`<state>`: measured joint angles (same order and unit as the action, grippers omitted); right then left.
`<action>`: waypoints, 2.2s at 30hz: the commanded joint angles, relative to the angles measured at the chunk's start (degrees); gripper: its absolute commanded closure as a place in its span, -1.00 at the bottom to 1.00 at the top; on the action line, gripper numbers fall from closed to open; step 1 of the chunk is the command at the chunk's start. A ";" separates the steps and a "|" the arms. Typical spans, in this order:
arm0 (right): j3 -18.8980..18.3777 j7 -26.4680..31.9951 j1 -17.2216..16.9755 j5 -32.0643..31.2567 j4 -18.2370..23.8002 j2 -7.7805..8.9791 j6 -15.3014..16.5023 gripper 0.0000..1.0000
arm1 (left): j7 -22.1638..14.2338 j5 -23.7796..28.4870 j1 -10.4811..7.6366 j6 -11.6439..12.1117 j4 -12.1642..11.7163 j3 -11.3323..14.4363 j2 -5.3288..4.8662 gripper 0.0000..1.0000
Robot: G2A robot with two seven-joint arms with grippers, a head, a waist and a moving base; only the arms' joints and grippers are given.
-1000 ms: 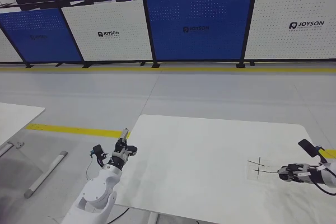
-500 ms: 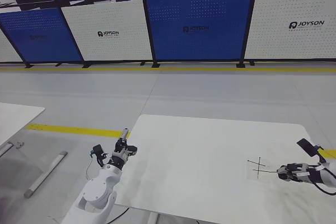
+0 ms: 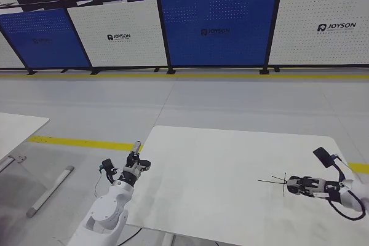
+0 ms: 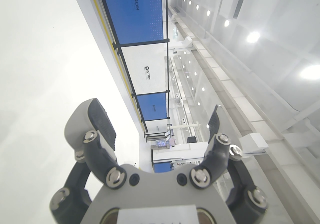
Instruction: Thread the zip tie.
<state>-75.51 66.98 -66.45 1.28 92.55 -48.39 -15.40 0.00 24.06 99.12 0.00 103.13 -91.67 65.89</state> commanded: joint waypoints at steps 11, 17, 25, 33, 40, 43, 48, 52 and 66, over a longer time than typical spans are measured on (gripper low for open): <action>-0.01 0.00 0.00 -0.01 0.01 0.00 0.02 1.00 | 0.00 0.00 0.00 0.00 0.00 0.00 0.00 -1.00; -0.01 0.00 0.00 -0.01 0.01 0.00 0.02 1.00 | 0.00 0.00 0.00 0.00 0.00 0.00 0.00 -1.00; -0.16 -6.75 -1.67 1.12 1.70 -0.35 2.44 1.00 | 0.00 0.00 0.00 0.00 0.00 0.00 0.00 -1.00; 4.94 -10.59 -0.09 2.09 1.34 -1.61 3.52 1.00 | 0.00 0.00 0.00 0.00 0.00 0.00 0.00 -1.00; 10.89 -10.99 4.44 0.85 -2.16 -3.02 1.98 1.00 | 0.00 0.00 0.00 0.00 0.00 0.00 0.00 -1.00; 10.89 -10.99 4.44 0.85 -2.16 -3.02 1.98 1.00 | 0.00 0.00 0.00 0.00 0.00 0.00 0.00 -1.00; 10.89 -10.99 4.44 0.85 -2.16 -3.02 1.98 1.00 | 0.00 0.00 0.00 0.00 0.00 0.00 0.00 -1.00; 10.89 -10.99 4.44 0.85 -2.16 -3.02 1.98 1.00 | 0.00 0.00 0.00 0.00 0.00 0.00 0.00 -1.00; 11.67 -20.42 3.41 -1.16 0.74 -3.85 11.79 1.00 | 0.00 0.00 0.00 0.00 0.00 0.00 0.00 -1.00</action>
<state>-64.12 47.17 -63.23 0.74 93.18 -52.15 -4.27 0.00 24.06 99.12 0.00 103.13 -91.67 65.89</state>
